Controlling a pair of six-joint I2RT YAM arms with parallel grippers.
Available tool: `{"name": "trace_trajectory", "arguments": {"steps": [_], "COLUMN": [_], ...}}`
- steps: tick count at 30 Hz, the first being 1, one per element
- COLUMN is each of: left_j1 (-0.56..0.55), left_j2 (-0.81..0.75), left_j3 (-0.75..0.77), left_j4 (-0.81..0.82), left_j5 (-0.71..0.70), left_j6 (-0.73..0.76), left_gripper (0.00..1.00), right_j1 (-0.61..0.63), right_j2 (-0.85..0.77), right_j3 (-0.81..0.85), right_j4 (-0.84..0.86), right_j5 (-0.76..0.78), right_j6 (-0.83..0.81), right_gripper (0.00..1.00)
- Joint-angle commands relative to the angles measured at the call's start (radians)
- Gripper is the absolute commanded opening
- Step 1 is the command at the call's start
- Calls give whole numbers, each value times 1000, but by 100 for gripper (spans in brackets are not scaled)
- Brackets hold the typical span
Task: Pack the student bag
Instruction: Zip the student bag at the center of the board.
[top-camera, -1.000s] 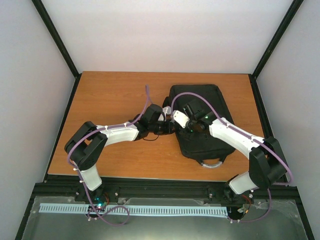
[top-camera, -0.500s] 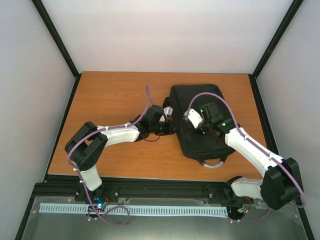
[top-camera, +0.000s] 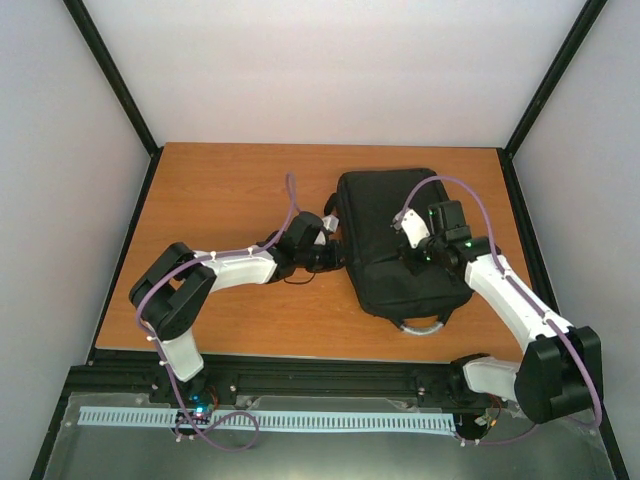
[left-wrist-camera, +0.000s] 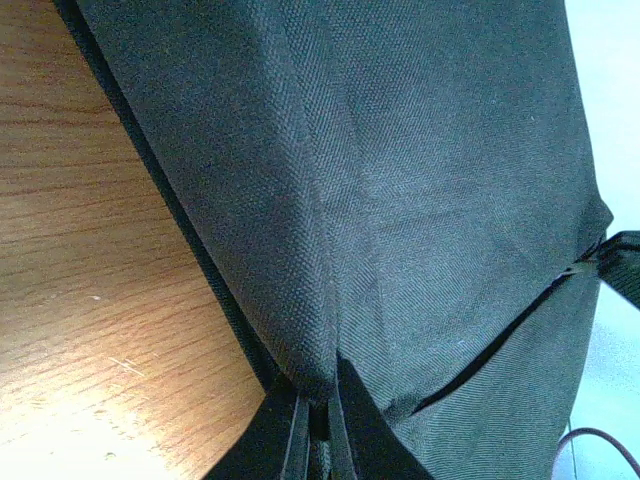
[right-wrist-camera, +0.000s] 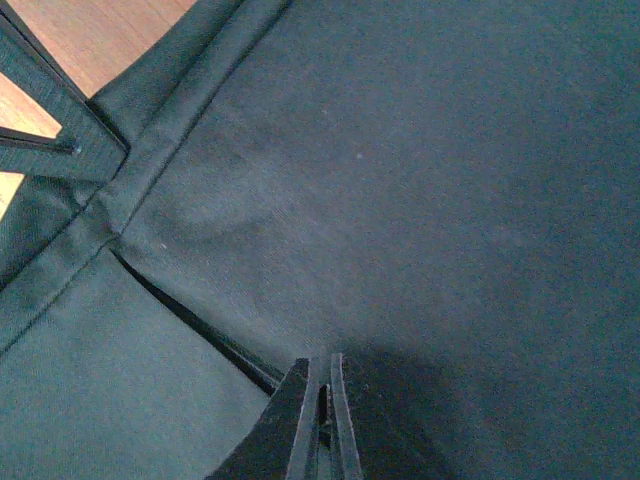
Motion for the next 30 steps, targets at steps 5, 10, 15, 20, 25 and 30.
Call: {"name": "trace_trajectory", "arguments": {"steps": [5, 10, 15, 20, 25, 30], "left_j1": [35, 46, 55, 64, 69, 74], "left_j2": [18, 18, 20, 28, 32, 31], "left_j3": [-16, -29, -41, -43, -42, -43], "left_j4": [8, 8, 8, 9, 7, 3], "left_j5": [-36, -37, -38, -37, -37, -39], "left_j6": [-7, -5, 0, 2, 3, 6], "left_gripper": [1, 1, 1, 1, 1, 1], "right_j1": [-131, -208, -299, -390, -480, -538], "right_j2": [-47, -53, -44, -27, 9, 40], "right_j3": [-12, -29, -37, -34, -20, -14], "right_j4": [-11, -16, -23, -16, -9, 9], "right_j5": [-27, -48, -76, -97, -125, -126], "right_j6": [-65, -105, -153, -197, -221, -227], "right_gripper": [3, 3, 3, 3, 3, 3]}}
